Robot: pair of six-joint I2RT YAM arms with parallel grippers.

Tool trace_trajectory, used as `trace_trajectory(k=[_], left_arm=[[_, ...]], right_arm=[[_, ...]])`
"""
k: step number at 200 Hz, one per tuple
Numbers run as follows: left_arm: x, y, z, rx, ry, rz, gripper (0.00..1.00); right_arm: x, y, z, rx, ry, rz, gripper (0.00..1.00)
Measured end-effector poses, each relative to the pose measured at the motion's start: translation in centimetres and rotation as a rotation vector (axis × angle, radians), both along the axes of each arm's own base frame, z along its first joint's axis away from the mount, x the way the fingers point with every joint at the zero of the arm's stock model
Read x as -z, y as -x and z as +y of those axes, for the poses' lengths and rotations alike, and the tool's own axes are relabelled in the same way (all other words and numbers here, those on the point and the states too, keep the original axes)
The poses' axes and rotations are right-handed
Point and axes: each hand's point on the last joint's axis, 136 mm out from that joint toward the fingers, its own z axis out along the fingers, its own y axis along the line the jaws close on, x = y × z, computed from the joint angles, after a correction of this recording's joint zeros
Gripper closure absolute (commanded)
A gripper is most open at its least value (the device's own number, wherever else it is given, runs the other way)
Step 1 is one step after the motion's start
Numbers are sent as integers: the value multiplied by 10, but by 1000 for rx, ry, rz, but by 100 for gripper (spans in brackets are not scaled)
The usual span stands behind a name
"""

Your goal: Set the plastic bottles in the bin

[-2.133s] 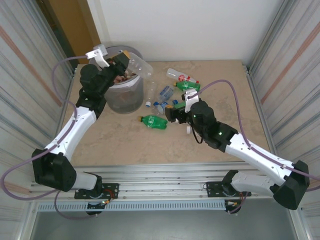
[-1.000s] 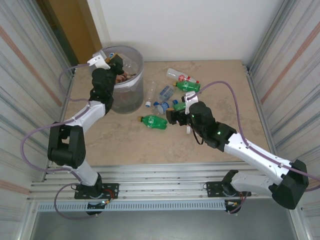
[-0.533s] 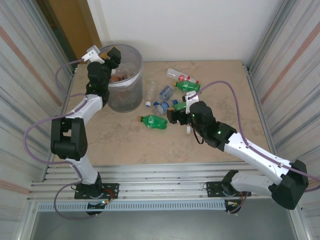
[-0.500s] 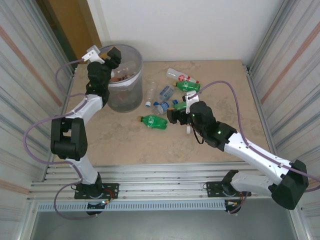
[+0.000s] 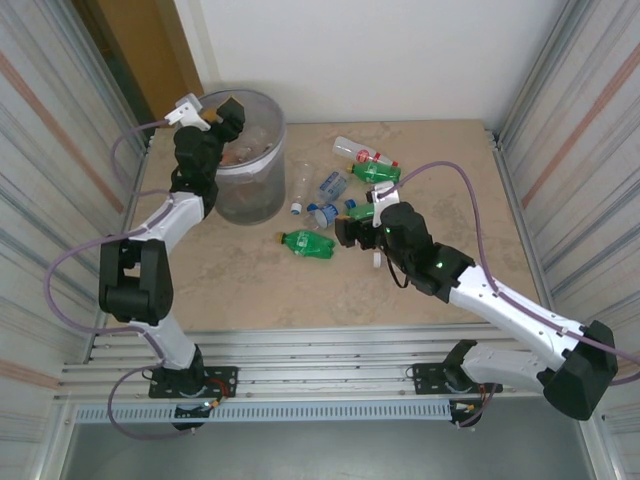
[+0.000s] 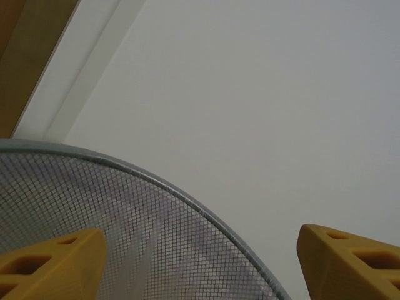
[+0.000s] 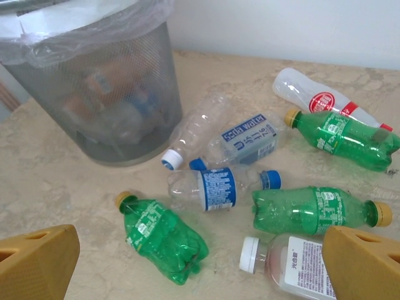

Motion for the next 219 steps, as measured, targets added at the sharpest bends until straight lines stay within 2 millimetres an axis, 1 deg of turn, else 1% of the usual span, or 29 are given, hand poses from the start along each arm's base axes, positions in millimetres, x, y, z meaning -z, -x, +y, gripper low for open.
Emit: trace_trajectory(k=[32,55,66,89,115,128,141,166,183,197,210,219], left_arm=[[3,9,-7,18,-15,11,14],[1,15,-23,57,-36,14,12],[0,18,-30,74,-46,14,11],[-3,24,-41,111,-70,17,8],[3,30,-54,148,-107,56,3],[6,34,-64,172,-133,79,1],[5,40,-77,202,-158,95,1],[-5,63,-104,269,-213,105,1],[-15,84,-119,312,-247,98,1],[-24,102,-127,341,-263,80,1],[-26,118,-129,362,-271,74,1],[-24,127,-127,367,-275,73,1]], right_arm=[[-8,0,-15,45,-24,-7,2],[-13,-3,-34,107,-51,1,2],[-11,-6,-45,148,-62,20,2],[1,-12,-75,259,-68,90,2],[13,-16,-111,406,-94,179,2],[24,-17,-127,474,-111,235,2],[39,-18,-142,537,-124,301,2],[72,-17,-160,628,-136,443,2],[90,-15,-165,666,-157,524,2],[104,-14,-166,687,-170,581,2],[118,-12,-164,704,-179,638,2],[129,-10,-163,719,-182,676,2]])
